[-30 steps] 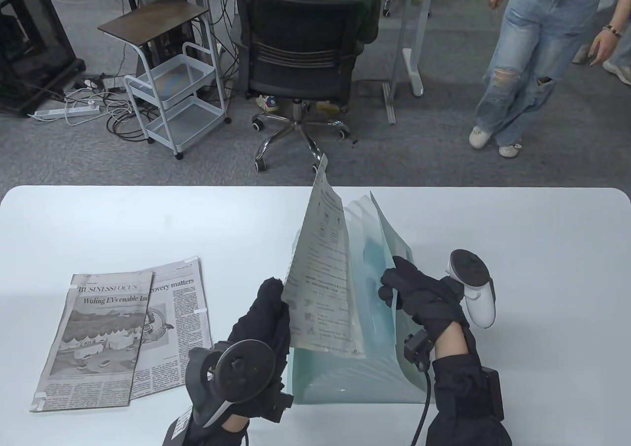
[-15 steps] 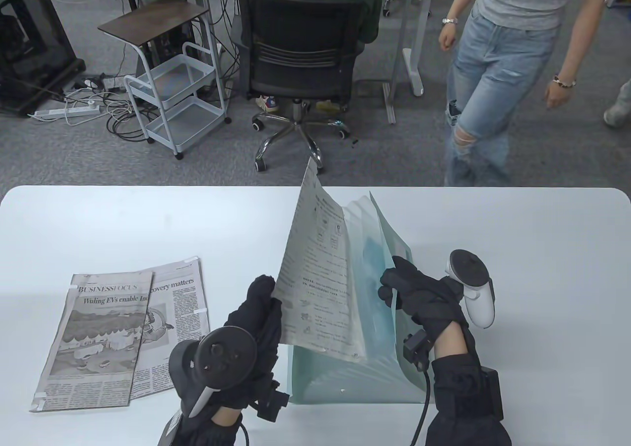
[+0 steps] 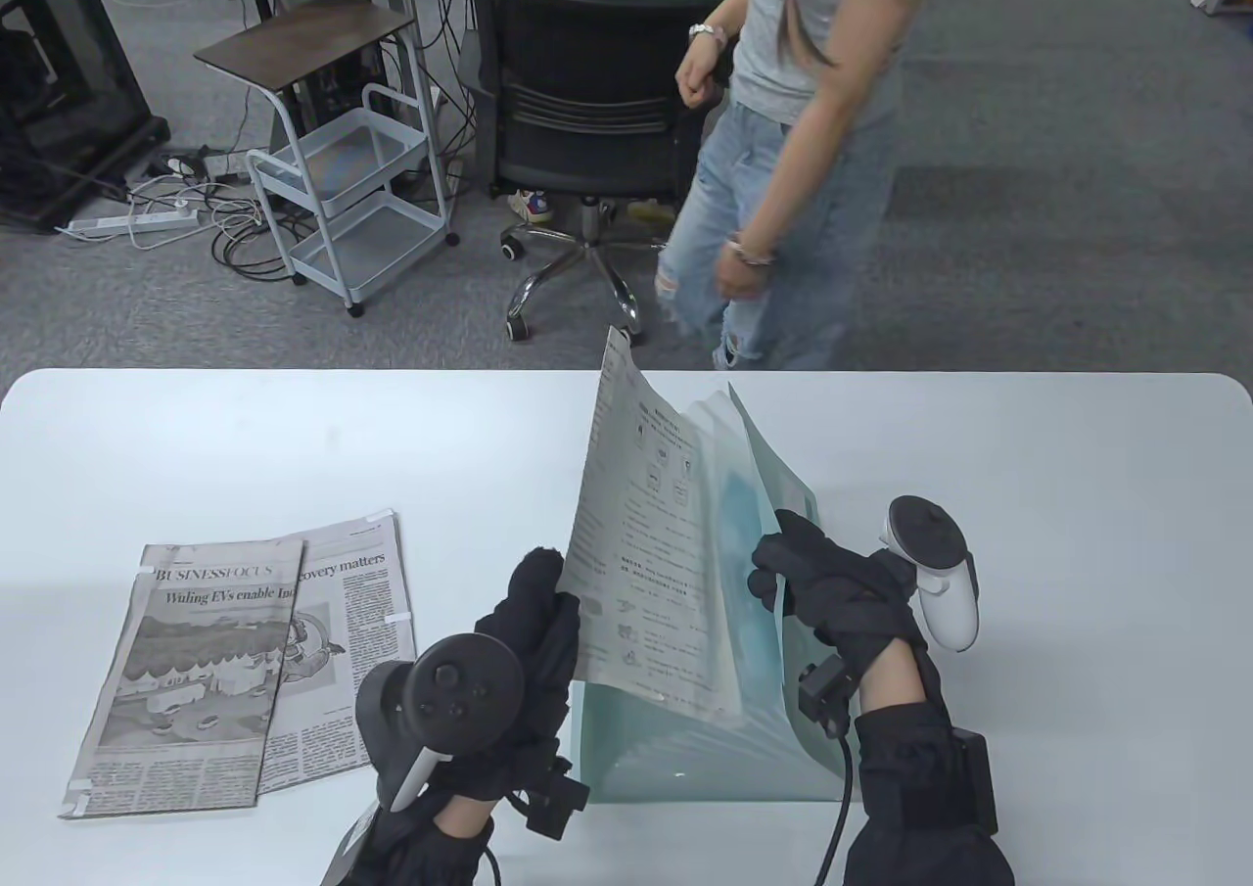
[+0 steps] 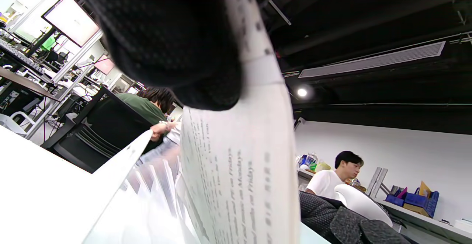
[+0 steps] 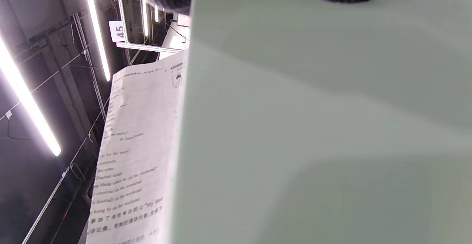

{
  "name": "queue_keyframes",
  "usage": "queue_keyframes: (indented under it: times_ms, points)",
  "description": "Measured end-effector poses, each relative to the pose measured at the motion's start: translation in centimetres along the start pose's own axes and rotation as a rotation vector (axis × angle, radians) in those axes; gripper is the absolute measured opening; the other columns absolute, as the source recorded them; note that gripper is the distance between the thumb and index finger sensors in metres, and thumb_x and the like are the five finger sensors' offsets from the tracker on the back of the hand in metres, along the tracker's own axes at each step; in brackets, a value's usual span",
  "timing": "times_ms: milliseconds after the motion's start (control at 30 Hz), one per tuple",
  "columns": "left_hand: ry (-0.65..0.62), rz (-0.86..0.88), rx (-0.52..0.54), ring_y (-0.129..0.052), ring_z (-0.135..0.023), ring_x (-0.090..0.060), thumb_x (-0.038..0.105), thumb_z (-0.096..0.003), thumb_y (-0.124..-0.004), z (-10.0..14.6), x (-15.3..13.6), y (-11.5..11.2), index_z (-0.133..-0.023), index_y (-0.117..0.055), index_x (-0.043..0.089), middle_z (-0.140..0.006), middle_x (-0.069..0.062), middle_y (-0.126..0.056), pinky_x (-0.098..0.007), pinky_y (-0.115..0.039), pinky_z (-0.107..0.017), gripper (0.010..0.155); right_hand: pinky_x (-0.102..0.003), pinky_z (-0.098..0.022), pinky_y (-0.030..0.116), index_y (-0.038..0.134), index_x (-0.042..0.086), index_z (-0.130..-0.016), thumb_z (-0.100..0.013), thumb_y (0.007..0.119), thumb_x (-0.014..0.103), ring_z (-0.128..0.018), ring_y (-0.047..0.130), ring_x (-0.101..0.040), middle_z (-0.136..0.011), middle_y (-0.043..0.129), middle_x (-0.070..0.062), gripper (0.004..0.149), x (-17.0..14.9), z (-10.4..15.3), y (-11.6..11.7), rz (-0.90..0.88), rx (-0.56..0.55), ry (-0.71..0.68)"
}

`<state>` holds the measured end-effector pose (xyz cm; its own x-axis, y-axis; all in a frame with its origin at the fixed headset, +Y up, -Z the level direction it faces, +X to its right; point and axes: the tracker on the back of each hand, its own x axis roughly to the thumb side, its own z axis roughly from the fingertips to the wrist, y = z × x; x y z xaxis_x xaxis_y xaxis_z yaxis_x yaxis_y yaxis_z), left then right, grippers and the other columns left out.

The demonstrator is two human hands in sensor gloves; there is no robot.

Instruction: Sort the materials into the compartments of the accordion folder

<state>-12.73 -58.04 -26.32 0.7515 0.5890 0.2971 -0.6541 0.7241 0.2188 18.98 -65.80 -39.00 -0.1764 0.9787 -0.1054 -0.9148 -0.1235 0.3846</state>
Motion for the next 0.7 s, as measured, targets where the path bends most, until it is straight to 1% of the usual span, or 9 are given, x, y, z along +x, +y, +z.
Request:
queue_keyframes:
  times_ms: [200, 700]
  points:
    - [-0.002, 0.021, -0.043, -0.115, -0.049, -0.017, 0.014, -0.0673, -0.07, -0.1, 0.2, -0.8, -0.107, -0.059, -0.017, -0.09, -0.031, -0.092, -0.029, -0.101, -0.039, 0.051, -0.061, -0.059, 0.061, 0.02, -0.014, -0.112, -0.068, 0.052, 0.022, -0.081, 0.067, -0.054, -0.107, 0.037, -0.044, 0.065, -0.1, -0.1, 0.2, -0.001, 0.001, 0.003]
    - [-0.037, -0.072, -0.086, -0.114, -0.057, -0.022, 0.013, -0.0668, -0.071, 0.2, 1.5, -2.8, -0.11, -0.055, -0.016, -0.096, -0.033, -0.088, -0.032, -0.1, -0.044, 0.054, -0.061, -0.059, 0.06, 0.02, -0.014, -0.112, -0.068, 0.052, 0.022, -0.081, 0.067, -0.055, -0.107, 0.036, -0.044, 0.065, -0.1, -0.3, 0.5, -0.002, 0.009, 0.005]
